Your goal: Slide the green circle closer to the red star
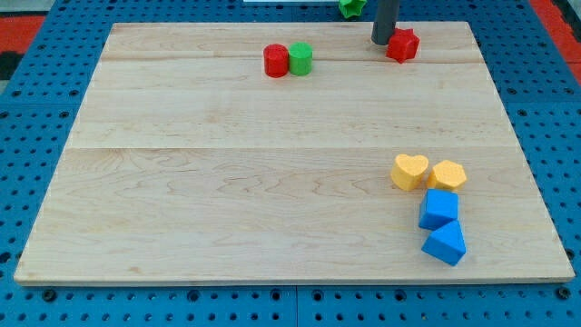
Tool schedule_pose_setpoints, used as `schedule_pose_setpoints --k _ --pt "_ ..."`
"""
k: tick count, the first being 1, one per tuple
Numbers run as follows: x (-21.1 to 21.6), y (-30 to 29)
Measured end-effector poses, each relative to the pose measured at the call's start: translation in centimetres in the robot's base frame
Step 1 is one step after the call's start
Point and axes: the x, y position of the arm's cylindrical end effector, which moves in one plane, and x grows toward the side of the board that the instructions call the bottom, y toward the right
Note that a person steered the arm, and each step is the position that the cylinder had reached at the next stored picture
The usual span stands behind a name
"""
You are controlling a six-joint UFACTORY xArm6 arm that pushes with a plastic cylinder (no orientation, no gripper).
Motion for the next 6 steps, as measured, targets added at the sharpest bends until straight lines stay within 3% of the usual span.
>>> schedule_pose_setpoints --k 1,4,6 --pt "0.0 0.6" --pt "0.8 -15.4" --pt "3.9 -15.1"
